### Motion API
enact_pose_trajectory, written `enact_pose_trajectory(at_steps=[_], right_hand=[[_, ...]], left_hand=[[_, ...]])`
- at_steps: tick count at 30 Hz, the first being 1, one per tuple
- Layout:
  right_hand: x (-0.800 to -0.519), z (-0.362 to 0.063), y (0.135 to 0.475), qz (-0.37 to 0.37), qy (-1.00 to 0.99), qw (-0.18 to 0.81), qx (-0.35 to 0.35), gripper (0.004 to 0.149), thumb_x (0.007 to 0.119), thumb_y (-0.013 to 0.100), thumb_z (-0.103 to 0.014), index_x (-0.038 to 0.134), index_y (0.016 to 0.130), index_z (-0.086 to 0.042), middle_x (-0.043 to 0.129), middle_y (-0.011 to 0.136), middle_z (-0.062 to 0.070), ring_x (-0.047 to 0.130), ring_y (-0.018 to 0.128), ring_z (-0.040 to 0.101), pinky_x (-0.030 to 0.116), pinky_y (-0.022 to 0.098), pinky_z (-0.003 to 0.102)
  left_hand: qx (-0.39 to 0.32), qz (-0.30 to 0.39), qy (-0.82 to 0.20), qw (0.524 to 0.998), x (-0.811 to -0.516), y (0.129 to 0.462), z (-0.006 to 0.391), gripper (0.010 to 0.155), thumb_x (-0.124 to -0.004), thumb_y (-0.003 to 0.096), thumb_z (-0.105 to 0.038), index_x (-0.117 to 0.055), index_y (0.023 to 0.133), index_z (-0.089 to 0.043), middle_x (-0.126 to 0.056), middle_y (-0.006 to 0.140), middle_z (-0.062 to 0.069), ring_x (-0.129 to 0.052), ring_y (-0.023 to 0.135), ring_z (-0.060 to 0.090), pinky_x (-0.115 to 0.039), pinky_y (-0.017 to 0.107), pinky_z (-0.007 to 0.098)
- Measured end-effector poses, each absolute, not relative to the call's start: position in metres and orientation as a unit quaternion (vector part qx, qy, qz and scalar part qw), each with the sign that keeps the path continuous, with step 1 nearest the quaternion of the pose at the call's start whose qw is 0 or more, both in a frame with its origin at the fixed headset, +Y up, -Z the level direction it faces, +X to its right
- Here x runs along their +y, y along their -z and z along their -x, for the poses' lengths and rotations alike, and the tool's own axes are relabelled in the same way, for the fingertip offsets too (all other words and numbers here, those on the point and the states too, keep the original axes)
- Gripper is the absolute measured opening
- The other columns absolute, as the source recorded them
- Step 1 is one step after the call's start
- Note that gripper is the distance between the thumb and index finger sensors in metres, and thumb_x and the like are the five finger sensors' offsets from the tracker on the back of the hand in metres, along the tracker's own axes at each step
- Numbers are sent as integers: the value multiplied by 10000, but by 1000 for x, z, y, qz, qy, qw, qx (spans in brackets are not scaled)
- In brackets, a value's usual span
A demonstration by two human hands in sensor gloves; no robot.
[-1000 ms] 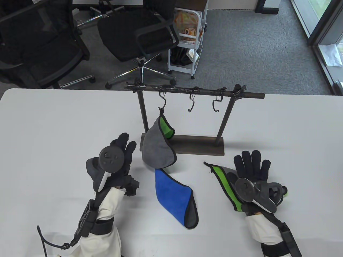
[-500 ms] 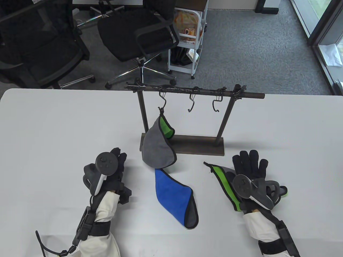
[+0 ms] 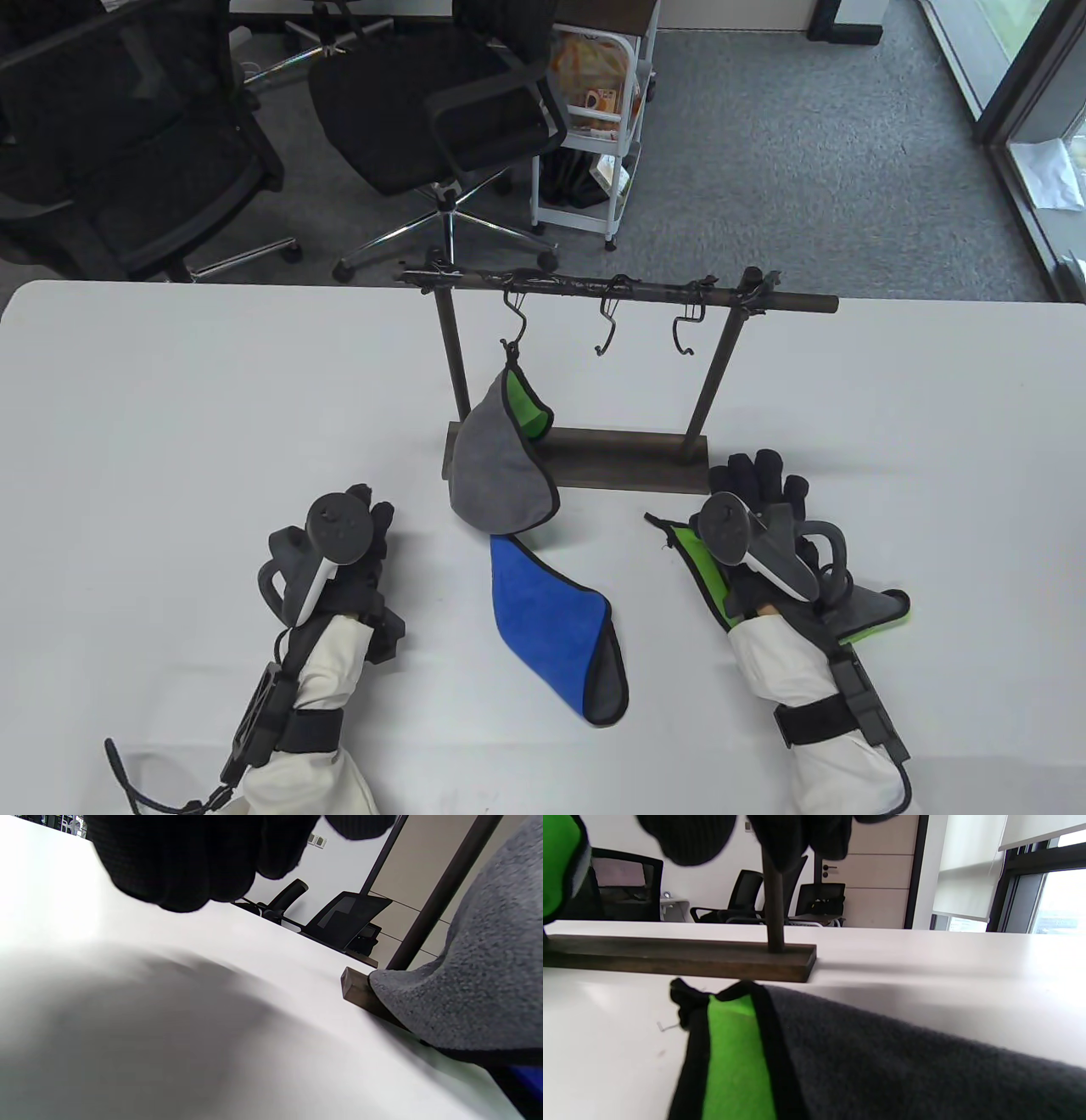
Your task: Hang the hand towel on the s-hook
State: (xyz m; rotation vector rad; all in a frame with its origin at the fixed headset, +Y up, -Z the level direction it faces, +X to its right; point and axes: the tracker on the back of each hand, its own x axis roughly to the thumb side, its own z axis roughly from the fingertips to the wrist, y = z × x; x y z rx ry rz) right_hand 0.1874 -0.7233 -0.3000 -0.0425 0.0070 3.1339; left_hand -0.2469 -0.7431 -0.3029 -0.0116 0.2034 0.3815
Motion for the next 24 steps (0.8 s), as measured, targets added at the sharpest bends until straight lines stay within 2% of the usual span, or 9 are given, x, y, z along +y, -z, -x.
enact_pose_trajectory(at_steps=[6, 13, 15, 19, 24], right_hand=[[-742, -182, 309, 8, -998, -31, 57, 660, 707, 517, -435, 597, 1082, -111, 533, 1140, 223, 487, 1027, 474, 489, 715, 631], [-772, -171, 307, -7, -984, -93, 150, 712, 725, 502, -443, 546, 1102, -103, 542, 1125, 246, 534, 1000, 482, 510, 707, 625], [-773, -168, 307, -13, -984, -99, 149, 703, 716, 506, -425, 530, 1096, -90, 598, 1081, 251, 610, 960, 468, 542, 696, 619], [-773, -161, 303, -27, -986, -109, 121, 614, 742, 509, -379, 635, 1038, -86, 721, 973, 241, 732, 860, 435, 615, 661, 591], [-774, -156, 300, -32, -987, -134, 78, 412, 764, 516, -316, 770, 902, -170, 837, 855, 161, 826, 776, 354, 682, 632, 543]], left_hand=[[100, 5, -180, 979, -744, 303, 247, 588, -619, 553, -454, -737, 1051, -165, -836, 1020, 194, -921, 836, 397, -872, 538, 406], [101, -2, -184, 978, -744, 304, 248, 586, -620, 553, -452, -738, 1050, -166, -831, 1023, 194, -922, 835, 391, -873, 537, 404], [102, -2, -183, 978, -744, 304, 248, 587, -620, 553, -452, -737, 1050, -164, -832, 1022, 193, -920, 835, 395, -872, 538, 405], [101, -3, -181, 978, -744, 303, 247, 584, -621, 552, -450, -741, 1047, -164, -835, 1020, 191, -924, 832, 391, -873, 535, 403], [96, -3, -177, 980, -744, 303, 245, 579, -621, 553, -449, -747, 1042, -167, -843, 1013, 184, -928, 827, 387, -876, 531, 401]])
